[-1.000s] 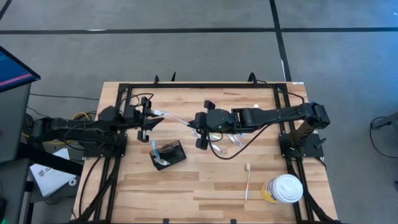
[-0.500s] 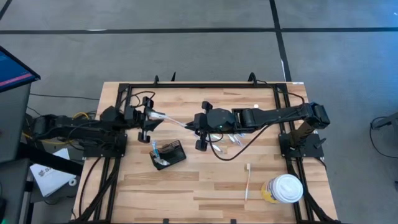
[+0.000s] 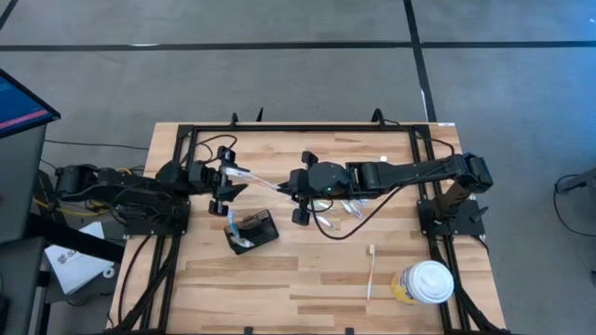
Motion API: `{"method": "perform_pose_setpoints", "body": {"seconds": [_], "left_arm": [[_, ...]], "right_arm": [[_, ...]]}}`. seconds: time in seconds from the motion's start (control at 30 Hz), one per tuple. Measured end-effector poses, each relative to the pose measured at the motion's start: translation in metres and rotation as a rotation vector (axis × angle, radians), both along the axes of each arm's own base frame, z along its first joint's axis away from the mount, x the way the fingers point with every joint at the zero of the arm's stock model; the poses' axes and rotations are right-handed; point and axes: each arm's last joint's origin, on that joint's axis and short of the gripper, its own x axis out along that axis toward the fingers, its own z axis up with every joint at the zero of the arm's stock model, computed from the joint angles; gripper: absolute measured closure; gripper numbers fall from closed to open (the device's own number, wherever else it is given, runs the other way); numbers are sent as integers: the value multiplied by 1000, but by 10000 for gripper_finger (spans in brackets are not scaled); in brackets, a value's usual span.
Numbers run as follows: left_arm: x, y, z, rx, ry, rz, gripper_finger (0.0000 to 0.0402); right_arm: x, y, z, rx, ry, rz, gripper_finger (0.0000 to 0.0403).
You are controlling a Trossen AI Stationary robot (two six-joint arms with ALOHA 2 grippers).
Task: Pick & Place toothbrushing station
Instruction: Put the left orange toothbrush into the bottom left section of the mesh organizer
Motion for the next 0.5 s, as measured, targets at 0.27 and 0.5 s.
{"method": "perform_pose_setpoints", "body": {"seconds": [0.27, 0.5], "left_arm": [[0, 0, 0, -6, -6, 11, 228], [-2, 0, 3, -3, -36, 13, 230]], "right_arm": [[0, 0, 0, 0, 0, 0, 394], [0, 0, 0, 0, -1, 0, 394]]}}
